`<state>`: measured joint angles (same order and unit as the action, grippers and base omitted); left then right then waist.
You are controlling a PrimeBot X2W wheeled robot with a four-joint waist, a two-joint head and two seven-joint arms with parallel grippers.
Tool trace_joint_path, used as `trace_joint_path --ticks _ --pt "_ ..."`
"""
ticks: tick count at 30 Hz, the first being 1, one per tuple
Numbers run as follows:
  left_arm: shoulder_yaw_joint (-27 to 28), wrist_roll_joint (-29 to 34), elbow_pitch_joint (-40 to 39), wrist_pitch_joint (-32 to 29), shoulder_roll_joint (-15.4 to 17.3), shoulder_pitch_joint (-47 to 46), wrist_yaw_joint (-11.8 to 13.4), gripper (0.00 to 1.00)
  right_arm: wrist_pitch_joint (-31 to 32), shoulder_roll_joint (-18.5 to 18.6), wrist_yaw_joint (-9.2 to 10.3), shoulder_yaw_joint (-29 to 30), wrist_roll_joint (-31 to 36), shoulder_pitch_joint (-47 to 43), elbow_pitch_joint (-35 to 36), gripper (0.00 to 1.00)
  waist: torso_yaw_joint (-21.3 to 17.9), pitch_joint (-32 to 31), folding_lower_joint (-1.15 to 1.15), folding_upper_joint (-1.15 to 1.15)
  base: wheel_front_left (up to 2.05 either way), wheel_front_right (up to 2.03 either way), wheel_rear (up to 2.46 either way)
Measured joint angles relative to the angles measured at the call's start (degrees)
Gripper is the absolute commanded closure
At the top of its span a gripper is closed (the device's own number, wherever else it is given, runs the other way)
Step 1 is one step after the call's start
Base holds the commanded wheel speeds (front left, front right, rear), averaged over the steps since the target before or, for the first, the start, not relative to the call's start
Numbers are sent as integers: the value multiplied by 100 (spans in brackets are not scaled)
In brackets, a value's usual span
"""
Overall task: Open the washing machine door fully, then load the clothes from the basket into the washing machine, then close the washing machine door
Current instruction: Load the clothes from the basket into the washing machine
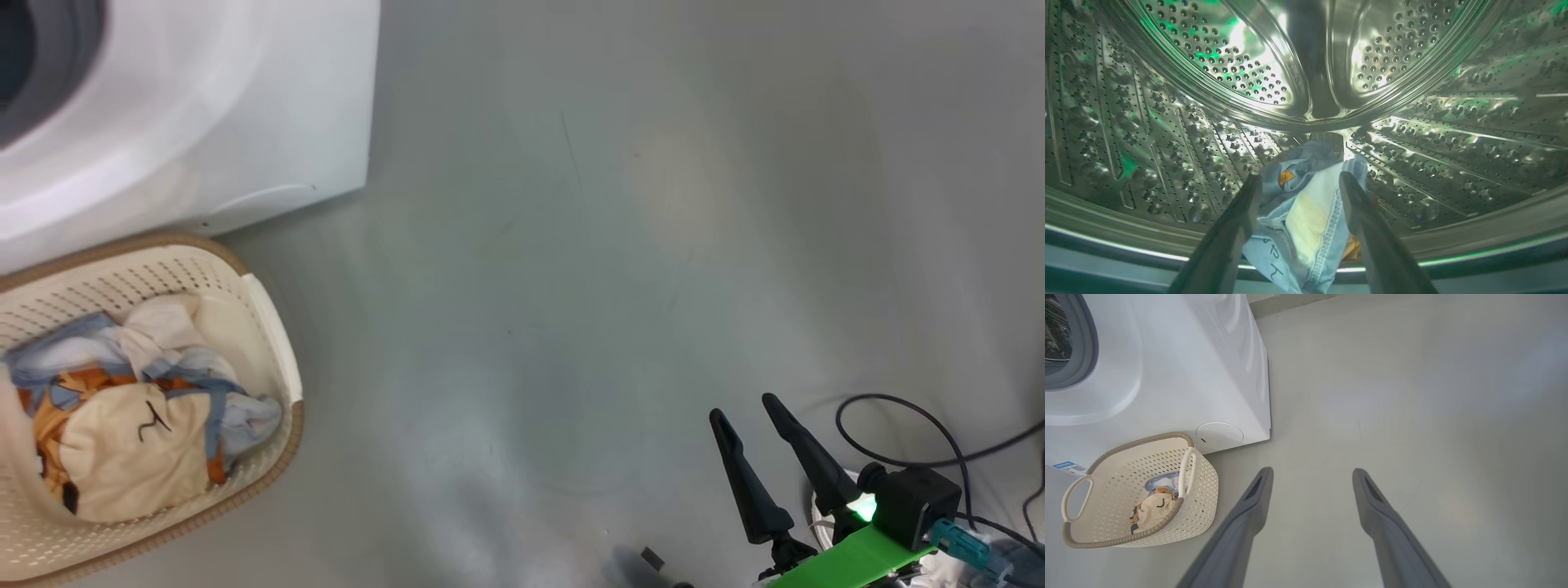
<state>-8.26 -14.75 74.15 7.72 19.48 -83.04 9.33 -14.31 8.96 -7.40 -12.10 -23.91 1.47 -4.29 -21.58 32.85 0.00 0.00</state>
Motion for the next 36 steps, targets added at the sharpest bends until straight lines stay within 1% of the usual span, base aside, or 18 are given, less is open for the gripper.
trace_joint_path --ticks 10,22,27,36 --pt "-7 -132 52 20 -177 297 35 0 0 44 0 1 0 -1 -35 0 237 -291 0 0 0 0 0" --pt "29 -393 71 282 -576 749 -12 0 0 154 0 5 0 47 -97 0 598 -598 0 0 0 0 0" --pt "43 -476 75 423 -678 960 -74 0 0 185 0 18 0 114 -126 0 750 -769 0 0 0 0 0" --pt "124 -700 55 642 -962 1557 -349 0 0 198 0 142 1 114 -197 0 1023 -1158 0 0 0 0 0"
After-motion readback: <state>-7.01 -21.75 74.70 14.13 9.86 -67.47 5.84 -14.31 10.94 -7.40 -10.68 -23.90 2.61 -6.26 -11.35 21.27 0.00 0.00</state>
